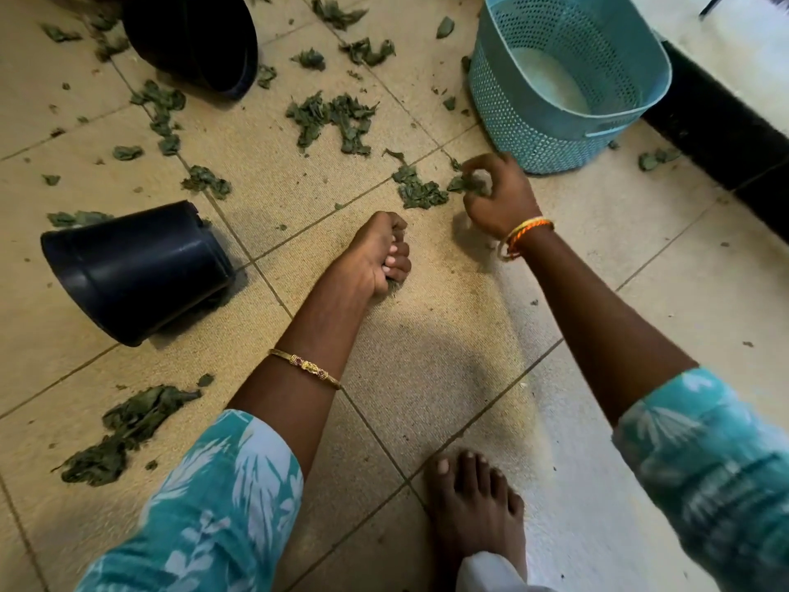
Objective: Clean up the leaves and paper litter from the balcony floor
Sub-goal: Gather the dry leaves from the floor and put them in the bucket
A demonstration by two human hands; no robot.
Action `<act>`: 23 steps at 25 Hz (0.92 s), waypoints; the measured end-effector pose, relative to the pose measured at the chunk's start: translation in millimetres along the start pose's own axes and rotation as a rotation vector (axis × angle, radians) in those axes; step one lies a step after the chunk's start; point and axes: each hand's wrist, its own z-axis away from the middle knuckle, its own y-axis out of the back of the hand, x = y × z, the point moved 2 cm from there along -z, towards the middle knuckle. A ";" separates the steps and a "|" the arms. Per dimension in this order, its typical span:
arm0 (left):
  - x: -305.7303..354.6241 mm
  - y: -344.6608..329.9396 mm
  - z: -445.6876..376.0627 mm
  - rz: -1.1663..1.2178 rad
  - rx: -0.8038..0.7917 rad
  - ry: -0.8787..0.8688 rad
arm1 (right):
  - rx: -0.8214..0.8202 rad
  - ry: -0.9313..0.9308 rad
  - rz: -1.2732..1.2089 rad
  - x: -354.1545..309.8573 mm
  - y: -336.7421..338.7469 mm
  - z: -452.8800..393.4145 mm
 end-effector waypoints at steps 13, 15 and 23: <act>-10.8 8.3 -7.0 0.093 -0.081 0.073 | -0.164 0.467 0.256 51.8 -11.6 46.2; -12.4 4.1 -7.2 0.104 -0.119 0.073 | -0.039 0.465 0.225 60.5 -9.1 59.8; -13.3 -29.3 -4.5 -0.075 -0.200 0.058 | 0.214 -0.110 -0.336 49.2 18.5 59.0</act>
